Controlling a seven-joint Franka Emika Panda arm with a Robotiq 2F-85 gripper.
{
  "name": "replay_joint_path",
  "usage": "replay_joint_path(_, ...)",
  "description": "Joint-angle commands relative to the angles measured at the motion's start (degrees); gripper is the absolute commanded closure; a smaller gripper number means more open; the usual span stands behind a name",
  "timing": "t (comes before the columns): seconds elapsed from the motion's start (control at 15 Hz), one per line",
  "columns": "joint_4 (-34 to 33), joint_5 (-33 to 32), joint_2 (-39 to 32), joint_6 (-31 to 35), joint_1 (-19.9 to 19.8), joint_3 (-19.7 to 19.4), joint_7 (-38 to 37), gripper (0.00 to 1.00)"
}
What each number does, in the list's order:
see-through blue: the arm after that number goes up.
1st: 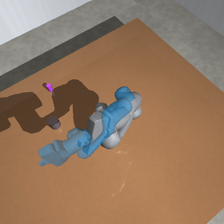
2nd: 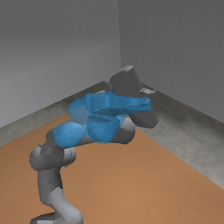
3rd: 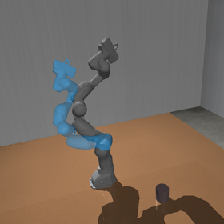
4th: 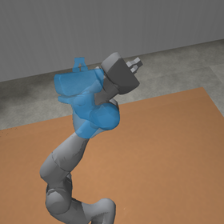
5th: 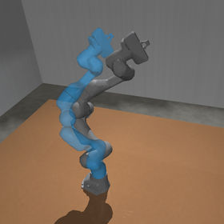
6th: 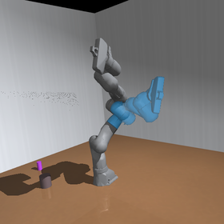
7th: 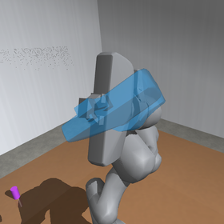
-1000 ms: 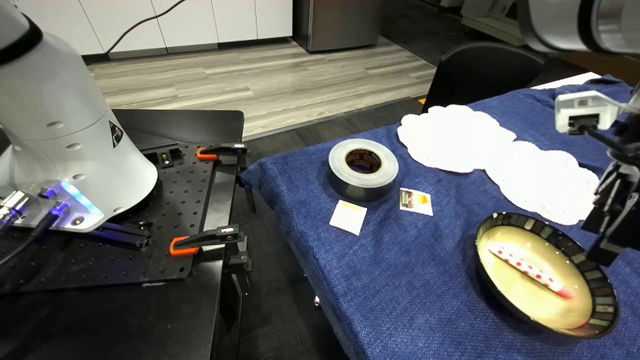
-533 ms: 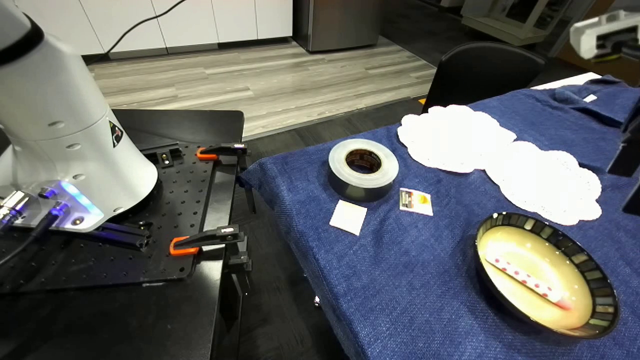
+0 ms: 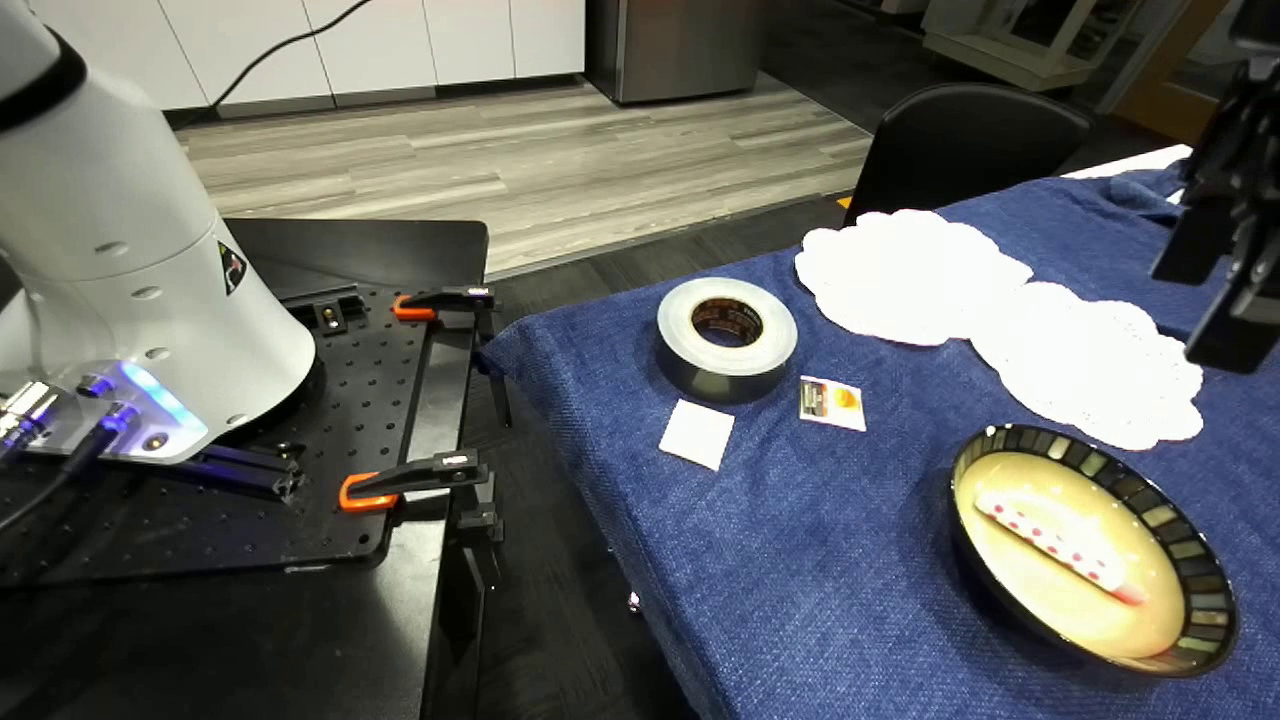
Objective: Pick up the marker and put it in the bowl
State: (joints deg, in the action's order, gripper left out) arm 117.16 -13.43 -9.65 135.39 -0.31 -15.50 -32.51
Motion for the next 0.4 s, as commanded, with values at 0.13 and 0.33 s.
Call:
replay_joint_path(0.13, 0.9, -0.4, 0.9, -0.2, -1.7, 1.8, 0.0, 0.0)
replay_joint_path(0.33, 1.0, -0.4, 0.9, -0.2, -1.7, 1.8, 0.0, 0.0)
